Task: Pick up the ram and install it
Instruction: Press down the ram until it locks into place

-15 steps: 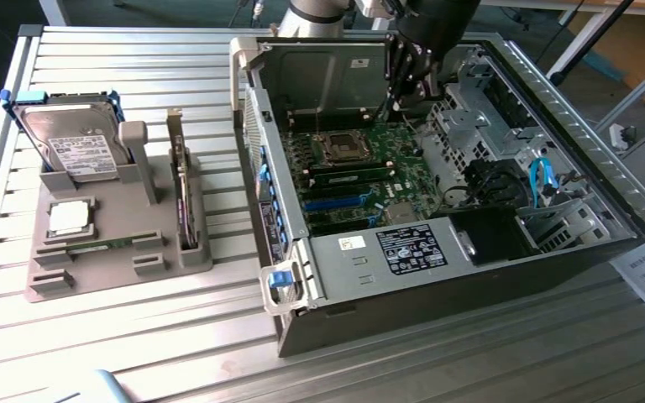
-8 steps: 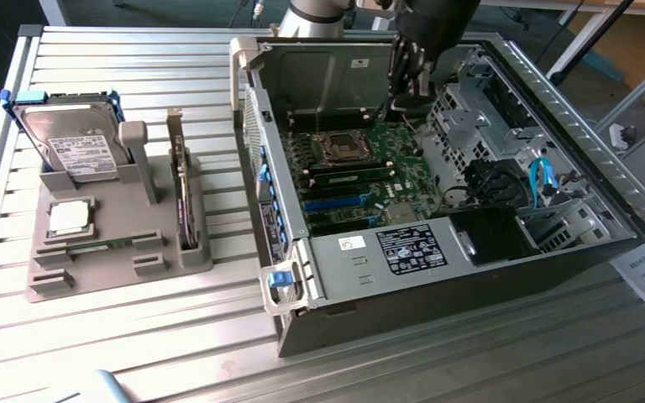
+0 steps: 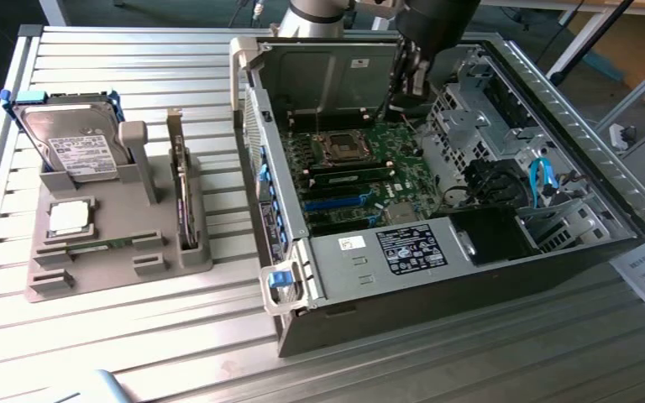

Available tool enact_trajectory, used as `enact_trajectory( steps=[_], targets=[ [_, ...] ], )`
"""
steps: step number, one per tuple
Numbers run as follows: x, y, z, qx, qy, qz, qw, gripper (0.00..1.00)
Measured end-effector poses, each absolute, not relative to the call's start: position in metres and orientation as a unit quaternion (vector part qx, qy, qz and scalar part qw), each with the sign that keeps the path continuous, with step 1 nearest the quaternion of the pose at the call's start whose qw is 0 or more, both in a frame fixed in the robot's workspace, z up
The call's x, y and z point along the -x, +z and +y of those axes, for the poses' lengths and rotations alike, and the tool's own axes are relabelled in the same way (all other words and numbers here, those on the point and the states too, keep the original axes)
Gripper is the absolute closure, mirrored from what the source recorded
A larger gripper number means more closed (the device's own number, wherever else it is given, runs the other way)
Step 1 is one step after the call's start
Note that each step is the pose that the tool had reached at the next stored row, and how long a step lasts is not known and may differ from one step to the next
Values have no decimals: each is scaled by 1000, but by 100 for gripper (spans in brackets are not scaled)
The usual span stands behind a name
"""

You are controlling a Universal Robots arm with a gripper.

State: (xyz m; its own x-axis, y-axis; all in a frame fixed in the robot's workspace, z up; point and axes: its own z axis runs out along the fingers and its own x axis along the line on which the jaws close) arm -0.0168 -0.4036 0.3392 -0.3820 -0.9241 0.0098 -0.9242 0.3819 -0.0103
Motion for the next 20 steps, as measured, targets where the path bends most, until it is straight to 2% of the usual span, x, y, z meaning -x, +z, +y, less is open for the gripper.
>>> enact_trajectory(
  steps=[20],
  targets=[
    [17, 339, -404, -398, 7, -917, 2, 89]
  ],
)
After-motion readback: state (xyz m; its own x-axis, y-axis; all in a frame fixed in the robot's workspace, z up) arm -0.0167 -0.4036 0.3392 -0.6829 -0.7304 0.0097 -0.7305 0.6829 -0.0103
